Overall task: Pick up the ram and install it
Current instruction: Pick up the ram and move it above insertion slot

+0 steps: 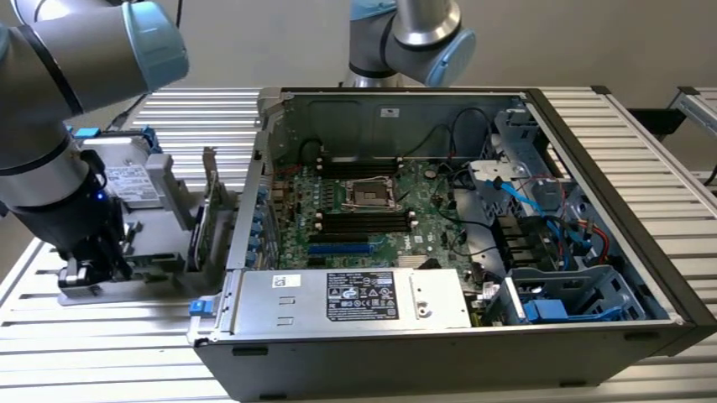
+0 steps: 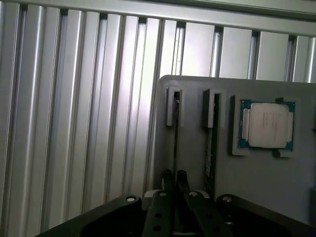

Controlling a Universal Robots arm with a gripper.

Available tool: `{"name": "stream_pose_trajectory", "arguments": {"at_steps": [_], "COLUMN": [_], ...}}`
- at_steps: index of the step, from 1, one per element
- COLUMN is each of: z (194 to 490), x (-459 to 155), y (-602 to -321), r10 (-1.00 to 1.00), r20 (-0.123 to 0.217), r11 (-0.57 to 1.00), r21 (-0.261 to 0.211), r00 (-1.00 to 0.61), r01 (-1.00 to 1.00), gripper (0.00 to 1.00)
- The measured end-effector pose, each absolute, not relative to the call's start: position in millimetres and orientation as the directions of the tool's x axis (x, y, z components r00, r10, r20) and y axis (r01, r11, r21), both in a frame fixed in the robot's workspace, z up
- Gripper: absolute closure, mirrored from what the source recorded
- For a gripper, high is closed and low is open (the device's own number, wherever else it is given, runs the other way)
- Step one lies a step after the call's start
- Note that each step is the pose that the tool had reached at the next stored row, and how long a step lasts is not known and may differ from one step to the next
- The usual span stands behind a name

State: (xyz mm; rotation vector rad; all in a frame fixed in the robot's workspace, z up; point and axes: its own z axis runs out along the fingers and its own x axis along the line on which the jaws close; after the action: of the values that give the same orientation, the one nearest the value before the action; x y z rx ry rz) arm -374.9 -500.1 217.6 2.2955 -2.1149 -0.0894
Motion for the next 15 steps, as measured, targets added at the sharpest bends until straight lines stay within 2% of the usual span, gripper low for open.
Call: {"name": "stream_pose_trajectory", "arguments": {"at_steps": [15], "z": [258.4], "x": [-367.9], "y": [-500.1], "r10": [-0.997], "r20": [-0.029], "r11": [-0.078], "r21": [0.053], "r00": [0.076], "r01": [-0.996], "gripper": [0.86]}}
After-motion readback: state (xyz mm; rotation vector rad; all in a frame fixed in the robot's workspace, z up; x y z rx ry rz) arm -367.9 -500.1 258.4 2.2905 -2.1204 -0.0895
